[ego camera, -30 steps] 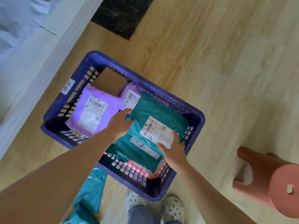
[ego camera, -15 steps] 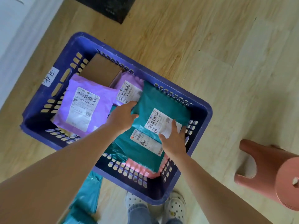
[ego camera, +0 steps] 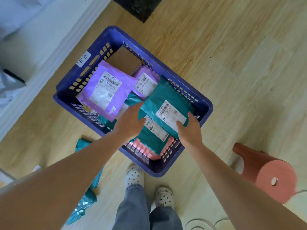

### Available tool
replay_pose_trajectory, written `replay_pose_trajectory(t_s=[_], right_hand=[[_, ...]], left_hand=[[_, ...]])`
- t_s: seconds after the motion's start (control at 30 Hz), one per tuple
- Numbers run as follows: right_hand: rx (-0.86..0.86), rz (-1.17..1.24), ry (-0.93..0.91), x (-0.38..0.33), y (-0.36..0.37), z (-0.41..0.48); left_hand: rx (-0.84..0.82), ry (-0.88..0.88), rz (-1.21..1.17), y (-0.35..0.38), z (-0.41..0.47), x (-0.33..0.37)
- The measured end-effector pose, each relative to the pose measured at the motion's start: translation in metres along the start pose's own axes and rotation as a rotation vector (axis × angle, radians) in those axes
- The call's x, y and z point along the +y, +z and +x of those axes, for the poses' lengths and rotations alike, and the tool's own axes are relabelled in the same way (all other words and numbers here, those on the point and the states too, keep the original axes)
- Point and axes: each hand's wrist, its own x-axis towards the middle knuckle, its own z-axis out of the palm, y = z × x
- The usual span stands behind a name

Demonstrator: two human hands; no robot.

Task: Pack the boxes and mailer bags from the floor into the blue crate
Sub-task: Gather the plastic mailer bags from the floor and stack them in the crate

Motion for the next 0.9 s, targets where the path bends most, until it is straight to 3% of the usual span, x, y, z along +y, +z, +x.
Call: replay_pose_trajectory(t_s=[0.4, 0.7, 0.9], right_hand=[[-0.208, -0.014, -0.275, -0.020, -0.001, -0.145], [-0.443, -0.093, -0.279, 0.039, 0.089, -0.249], [-0.518, -0.247, -0.268, 0.097, 0.163, -0.297]], left_hand=[[0.151, -0.364, -0.395, 0.046, -0.255, -0.029], [0.310, -0.735, -0.589, 0.104, -0.378, -0.115], [0.313, -0.834, -0.675, 0.149, -0.426, -0.192]])
